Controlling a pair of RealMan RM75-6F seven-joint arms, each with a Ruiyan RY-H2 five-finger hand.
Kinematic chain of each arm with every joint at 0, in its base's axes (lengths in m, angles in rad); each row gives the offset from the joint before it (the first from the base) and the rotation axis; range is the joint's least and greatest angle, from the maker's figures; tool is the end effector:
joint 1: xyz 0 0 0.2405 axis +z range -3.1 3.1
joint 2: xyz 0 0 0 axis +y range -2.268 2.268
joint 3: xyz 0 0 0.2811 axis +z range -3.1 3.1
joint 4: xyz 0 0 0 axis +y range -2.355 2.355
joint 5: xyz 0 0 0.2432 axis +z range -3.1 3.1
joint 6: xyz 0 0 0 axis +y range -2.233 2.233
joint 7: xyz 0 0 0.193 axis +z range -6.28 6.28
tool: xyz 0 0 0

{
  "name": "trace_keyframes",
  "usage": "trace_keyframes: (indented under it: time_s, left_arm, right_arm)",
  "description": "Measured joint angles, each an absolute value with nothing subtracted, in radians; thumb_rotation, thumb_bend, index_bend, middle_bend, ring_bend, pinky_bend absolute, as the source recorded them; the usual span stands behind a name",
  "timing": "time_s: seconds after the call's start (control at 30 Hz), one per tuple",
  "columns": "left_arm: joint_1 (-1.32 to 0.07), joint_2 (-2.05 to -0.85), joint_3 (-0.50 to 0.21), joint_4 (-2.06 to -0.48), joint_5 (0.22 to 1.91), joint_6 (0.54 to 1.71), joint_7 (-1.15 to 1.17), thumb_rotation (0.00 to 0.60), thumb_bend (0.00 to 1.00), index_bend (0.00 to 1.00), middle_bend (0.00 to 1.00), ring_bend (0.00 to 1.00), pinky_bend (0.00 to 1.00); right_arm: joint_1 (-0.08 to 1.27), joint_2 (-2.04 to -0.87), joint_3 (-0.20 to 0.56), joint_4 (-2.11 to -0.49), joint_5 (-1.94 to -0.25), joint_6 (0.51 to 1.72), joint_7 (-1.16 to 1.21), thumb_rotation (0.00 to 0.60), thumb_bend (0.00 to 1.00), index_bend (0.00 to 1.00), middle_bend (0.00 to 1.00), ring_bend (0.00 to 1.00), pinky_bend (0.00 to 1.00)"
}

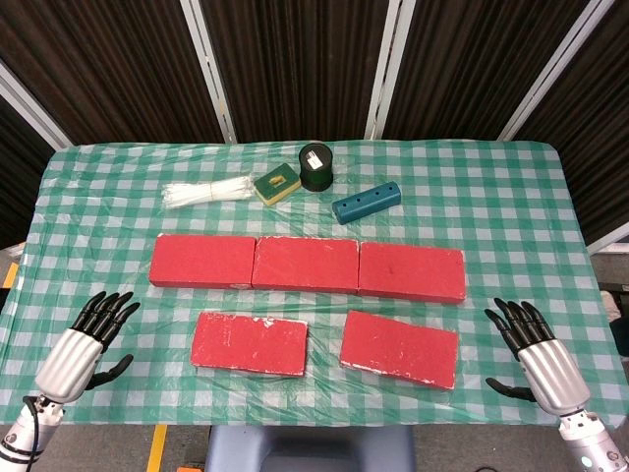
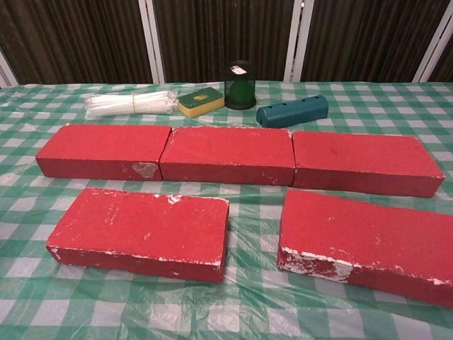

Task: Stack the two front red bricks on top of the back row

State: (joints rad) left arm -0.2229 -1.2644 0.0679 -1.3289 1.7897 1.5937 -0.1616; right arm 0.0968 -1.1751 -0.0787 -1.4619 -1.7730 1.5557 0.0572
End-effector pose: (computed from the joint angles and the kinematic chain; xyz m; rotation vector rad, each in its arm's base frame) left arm -0.3136 0.2469 0.0880 -1.7303 -0.7366 -1.1584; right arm -0.3319 -0.2019 0.1017 1.6768 -0.8144 0.9886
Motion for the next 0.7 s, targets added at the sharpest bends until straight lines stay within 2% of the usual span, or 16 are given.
trace_keyframes:
  time_s: [0.17,0.4,0.7]
  left_arm:
    - [-0.229,-1.252,0.091,-1.344,1.818,1.586,-0.193,0.600,0.30,0.00,0.00,0.00,0.06]
    - [-0.297,-1.227,0.149,-1.361,1.953,1.581,-0.410,0.600,0.31,0.00,0.00,0.00,0.04]
    - [-0.482,-1.228,0.180,-1.396,2.022,1.412,-0.599,0.600,0.27,0.00,0.00,0.00,0.00]
  right_arm:
    - [0.094,-1.166,-0.080,-1.463,-1.773,1.561,0.075,0.600,0.09,0.00,0.00,0.00,0.00]
    - [0.091,-1.162,-0.092,-1.464,-1.801,1.576,0.086,0.600,0.09,0.00,0.00,0.00,0.00]
    - [0.088,-1.149,-0.111,-1.474,-1.823,1.573,0.097,0.600,0.09,0.00,0.00,0.00,0.00]
